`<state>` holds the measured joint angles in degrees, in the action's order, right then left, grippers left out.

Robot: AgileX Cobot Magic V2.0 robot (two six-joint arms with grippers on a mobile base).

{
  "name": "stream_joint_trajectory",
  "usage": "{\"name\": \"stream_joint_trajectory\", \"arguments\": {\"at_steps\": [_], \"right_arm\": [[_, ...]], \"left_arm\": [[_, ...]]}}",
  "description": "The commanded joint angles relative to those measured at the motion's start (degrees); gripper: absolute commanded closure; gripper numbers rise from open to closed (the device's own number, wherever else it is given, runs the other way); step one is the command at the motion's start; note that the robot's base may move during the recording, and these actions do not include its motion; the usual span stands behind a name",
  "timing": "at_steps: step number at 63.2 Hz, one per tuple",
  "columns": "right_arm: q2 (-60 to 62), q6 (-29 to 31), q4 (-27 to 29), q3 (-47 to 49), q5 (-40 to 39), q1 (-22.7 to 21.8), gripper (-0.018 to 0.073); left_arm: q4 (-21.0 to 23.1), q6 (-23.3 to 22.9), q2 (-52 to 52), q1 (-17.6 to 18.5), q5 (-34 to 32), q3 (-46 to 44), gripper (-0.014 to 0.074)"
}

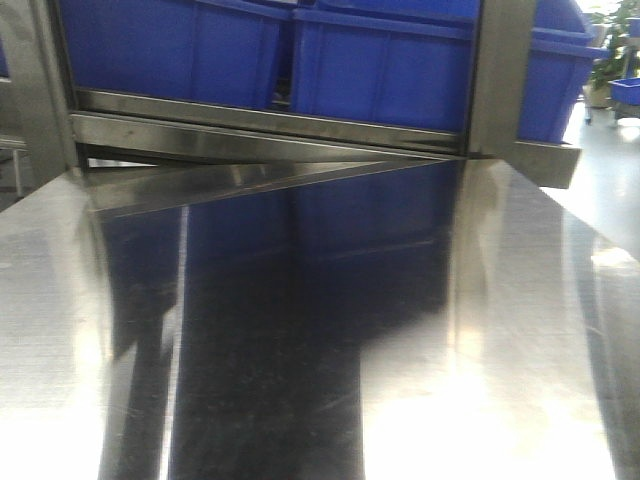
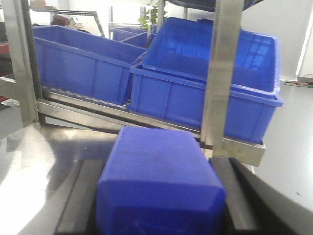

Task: Pick and sort blue part to right shelf
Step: 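Drive the base away from the table holding both blue parts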

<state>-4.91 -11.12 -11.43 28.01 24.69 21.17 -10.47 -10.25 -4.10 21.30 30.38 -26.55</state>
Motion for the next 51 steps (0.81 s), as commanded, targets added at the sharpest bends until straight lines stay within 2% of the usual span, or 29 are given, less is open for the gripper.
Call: {"name": "stream_joint_trajectory", "arguments": {"at_steps": [1,51], "right_arm": [[-1.2,0.46,-1.17,1.73,-5.03,-0.14,0.0283],[-1.07,0.46,-1.17,1.73,-5.03,-0.14,0.0283]], "left_arm": [[-0.22,-0.61,-0.64,0.43,-5.21,-1.47,0.0316],[-0.22,-0.61,-0.4,0.43,-5.21,-1.47,0.0316]]}}
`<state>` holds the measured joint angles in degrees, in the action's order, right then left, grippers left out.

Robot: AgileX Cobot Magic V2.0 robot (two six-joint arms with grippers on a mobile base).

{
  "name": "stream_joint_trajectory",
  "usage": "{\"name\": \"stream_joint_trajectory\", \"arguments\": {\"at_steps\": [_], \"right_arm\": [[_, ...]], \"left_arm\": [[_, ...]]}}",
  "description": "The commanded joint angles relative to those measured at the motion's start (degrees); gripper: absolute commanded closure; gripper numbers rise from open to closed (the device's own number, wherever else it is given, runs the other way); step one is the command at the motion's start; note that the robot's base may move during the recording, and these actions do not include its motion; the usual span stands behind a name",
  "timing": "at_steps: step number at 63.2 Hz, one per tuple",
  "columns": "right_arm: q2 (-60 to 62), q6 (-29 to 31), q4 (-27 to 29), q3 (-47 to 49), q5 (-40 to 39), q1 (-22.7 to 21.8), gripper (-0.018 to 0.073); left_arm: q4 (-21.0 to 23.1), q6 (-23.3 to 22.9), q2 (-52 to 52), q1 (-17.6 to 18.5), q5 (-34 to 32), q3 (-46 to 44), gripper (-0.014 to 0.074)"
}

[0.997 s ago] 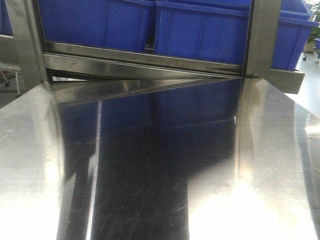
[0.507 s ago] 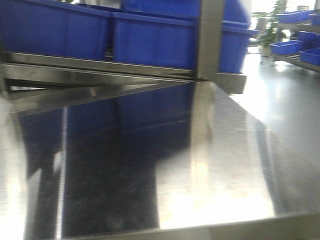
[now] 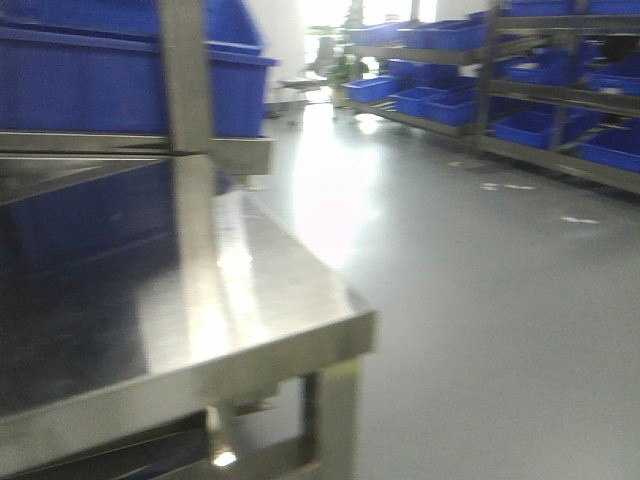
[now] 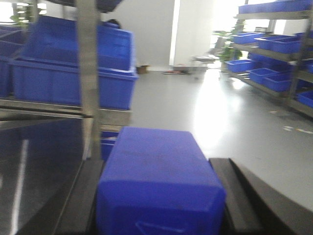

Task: Pick and sort blue part to right shelf
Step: 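Drive the base away from the table holding both blue parts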

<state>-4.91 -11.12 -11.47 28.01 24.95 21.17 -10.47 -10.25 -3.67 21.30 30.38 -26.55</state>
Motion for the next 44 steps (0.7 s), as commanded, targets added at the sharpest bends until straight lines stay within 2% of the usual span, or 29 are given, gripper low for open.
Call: {"name": "stream_joint_trajectory", "arguments": {"at_steps": [1,44], "right_arm": [[-1.07,0.46,-1.13,1.73,-5.29,-0.14,0.0283],[-1.07,0.46,-1.13,1.73,-5.29,-0.14,0.0283]], "left_arm": [[-0.22,-0.61,-0.84,0.43,-5.21,-1.47,0.0316],[-0.22,-0.61,-0.84,0.43,-5.21,-1.47,0.0316]]}}
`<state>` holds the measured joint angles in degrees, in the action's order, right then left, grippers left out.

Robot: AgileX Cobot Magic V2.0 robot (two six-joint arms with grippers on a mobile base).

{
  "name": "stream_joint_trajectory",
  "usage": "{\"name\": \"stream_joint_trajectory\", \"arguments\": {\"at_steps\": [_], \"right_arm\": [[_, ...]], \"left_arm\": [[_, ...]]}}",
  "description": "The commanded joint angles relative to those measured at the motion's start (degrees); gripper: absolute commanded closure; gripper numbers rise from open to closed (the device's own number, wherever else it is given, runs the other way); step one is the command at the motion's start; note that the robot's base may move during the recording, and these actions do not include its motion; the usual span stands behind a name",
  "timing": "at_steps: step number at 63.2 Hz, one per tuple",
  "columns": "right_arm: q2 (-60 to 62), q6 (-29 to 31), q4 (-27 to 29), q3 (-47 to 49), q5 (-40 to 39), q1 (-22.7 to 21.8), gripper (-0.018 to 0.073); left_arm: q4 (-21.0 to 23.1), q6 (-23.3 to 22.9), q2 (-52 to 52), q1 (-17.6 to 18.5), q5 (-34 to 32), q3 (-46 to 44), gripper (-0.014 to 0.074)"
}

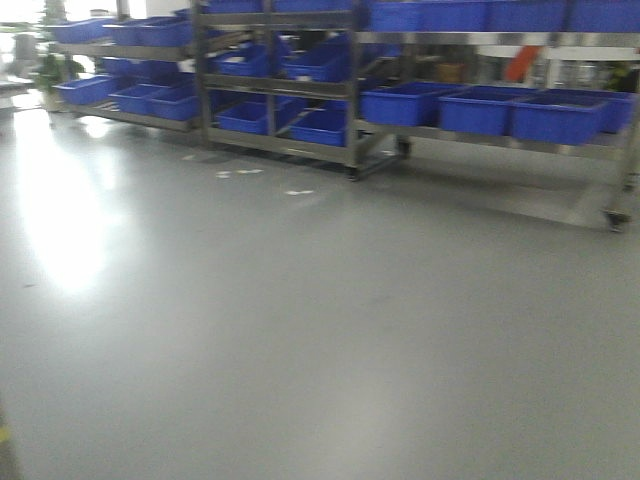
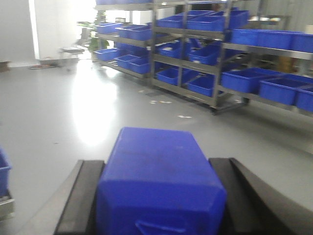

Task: Pick and sort blue part to right shelf
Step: 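Drive the base away from the table holding both blue parts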

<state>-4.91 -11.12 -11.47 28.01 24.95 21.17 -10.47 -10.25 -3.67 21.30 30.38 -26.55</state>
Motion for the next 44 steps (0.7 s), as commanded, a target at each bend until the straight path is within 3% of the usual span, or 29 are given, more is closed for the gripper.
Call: {"name": "stream_joint_trajectory", "arguments": {"at_steps": [1,44], "right_arm": [[-1.07,0.46,-1.13,1.73,-5.29,-0.14,0.0283],[-1.08,0.46,-1.13,1.73,-5.34,-0.14,0.0283]], "left_arm": [[-0.22,-0.61,-0.84,0.43,-5.21,-1.47,0.0316],[-0.22,-0.61,-0.84,0.43,-5.21,-1.47,0.0316]]}}
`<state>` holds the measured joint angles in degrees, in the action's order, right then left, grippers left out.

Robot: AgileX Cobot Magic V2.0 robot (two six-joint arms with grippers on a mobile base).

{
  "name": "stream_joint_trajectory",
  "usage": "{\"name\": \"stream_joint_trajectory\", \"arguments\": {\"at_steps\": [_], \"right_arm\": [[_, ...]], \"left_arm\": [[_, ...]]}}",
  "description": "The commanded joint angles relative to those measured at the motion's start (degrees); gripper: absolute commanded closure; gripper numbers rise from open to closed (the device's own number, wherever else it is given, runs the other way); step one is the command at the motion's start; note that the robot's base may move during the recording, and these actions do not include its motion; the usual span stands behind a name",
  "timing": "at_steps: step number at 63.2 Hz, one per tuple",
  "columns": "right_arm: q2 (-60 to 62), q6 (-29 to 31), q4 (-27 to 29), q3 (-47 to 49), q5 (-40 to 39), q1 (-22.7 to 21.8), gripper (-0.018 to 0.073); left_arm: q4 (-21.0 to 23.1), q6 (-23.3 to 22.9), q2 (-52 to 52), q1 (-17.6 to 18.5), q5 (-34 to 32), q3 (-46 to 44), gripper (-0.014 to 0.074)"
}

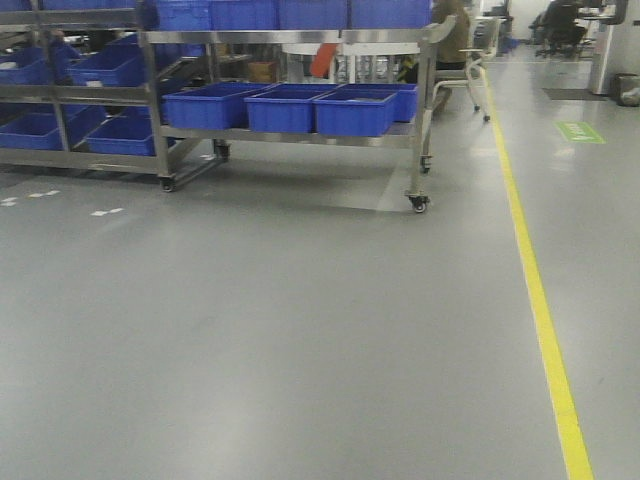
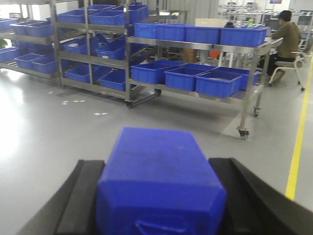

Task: Pick and sort blue part to right shelf
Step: 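Drive the base away from the table holding both blue parts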

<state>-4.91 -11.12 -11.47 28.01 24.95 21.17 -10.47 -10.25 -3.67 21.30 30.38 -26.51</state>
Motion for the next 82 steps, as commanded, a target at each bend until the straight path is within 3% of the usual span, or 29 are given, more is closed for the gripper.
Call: {"name": "stream_joint_trajectory", "arguments": {"at_steps": [1,82], "right_arm": [[-1.08,0.46,-1.13,1.73,-5.34,-0.14,0.0283],[-1.08,0.46,-1.13,1.73,-5.34,-0.14,0.0283]], "left_arm": [[-0.22,-0.61,-0.84,0.43,-5.21,-1.51,0.0316],[-0.22,-0.61,-0.84,0.43,-5.21,-1.51,0.0316]]}}
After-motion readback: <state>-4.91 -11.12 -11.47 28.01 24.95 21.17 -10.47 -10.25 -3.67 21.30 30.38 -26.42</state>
